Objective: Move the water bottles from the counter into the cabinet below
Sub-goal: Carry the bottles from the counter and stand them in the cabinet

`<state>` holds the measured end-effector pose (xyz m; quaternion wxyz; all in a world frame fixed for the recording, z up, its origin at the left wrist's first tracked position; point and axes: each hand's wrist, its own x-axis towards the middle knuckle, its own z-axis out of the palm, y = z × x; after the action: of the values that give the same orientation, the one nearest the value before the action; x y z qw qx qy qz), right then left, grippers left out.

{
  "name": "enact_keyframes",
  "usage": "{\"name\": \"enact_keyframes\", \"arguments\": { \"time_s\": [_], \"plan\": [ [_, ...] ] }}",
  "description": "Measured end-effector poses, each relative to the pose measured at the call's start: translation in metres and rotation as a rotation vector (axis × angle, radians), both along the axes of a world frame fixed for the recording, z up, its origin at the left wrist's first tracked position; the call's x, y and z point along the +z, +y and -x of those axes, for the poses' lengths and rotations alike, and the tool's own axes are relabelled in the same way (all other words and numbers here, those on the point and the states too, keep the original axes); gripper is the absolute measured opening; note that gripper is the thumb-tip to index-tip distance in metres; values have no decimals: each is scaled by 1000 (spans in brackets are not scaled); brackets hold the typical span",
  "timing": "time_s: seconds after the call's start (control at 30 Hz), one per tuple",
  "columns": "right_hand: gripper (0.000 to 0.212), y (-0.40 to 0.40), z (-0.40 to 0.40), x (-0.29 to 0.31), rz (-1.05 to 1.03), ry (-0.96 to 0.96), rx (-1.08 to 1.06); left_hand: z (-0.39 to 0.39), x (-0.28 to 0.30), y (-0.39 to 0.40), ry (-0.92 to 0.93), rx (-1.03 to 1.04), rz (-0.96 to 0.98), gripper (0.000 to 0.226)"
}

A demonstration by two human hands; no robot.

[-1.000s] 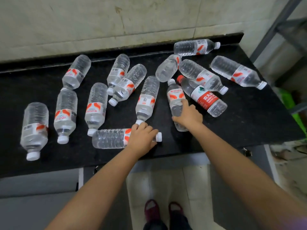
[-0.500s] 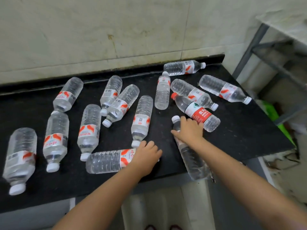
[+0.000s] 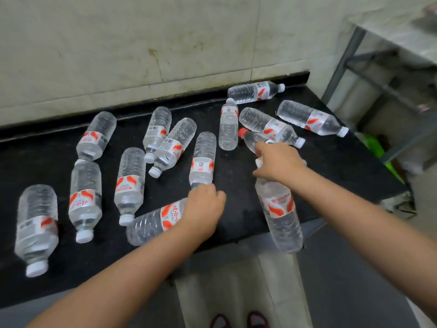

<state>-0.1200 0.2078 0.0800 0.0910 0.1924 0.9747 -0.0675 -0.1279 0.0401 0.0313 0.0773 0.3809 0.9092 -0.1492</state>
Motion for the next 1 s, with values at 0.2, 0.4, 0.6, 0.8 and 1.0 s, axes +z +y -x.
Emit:
{"name": "enact_keyframes", "arguments": {
  "time_s": [0.2, 0.4, 0.6, 0.8, 1.0],
  "plan": [
    [39, -16, -106, 14, 10, -99, 108, -38, 46, -48, 38, 263, -133, 33],
    [36, -7, -165, -19, 85, -81, 212, -113, 52, -56, 154, 306, -410, 29],
    [37, 13, -202, -56, 145, -74, 316, -186, 22, -14, 43, 495, -388, 24],
    [36, 29, -215, -126, 155, -219, 309, -217, -70, 30, -438, 615, -160, 34],
    [35, 41, -206, -238, 196, -388, 203, -208, -189, 60, -680, 648, -143, 36]
  ]
}}
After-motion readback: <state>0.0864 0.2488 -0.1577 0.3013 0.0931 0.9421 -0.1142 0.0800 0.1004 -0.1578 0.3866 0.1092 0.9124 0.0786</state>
